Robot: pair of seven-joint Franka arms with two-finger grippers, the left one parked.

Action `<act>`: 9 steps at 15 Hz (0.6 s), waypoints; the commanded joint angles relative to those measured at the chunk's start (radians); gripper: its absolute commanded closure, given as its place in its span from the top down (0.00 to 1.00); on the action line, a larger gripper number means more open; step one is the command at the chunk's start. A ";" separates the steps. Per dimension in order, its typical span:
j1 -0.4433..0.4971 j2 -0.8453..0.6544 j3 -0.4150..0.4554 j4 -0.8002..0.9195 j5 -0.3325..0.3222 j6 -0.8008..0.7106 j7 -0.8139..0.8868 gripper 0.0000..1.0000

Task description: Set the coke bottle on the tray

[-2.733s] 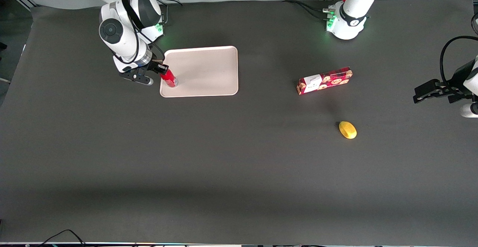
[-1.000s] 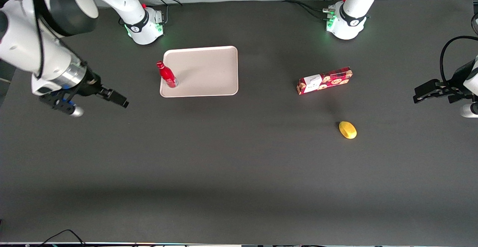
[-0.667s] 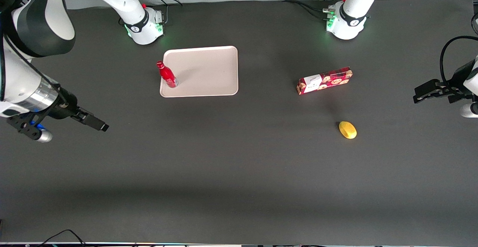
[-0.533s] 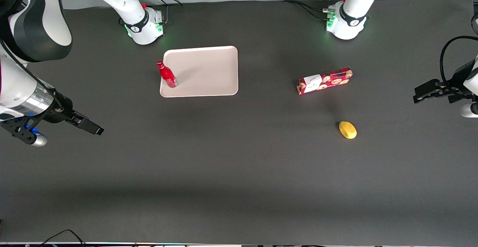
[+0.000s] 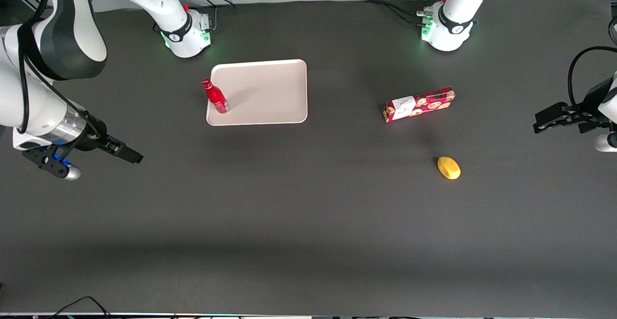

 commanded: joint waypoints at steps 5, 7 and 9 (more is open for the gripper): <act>0.011 -0.130 -0.020 -0.131 -0.008 0.047 -0.125 1.00; 0.011 -0.130 -0.019 -0.125 -0.070 0.029 -0.189 1.00; 0.011 -0.129 -0.020 -0.118 -0.099 0.009 -0.218 1.00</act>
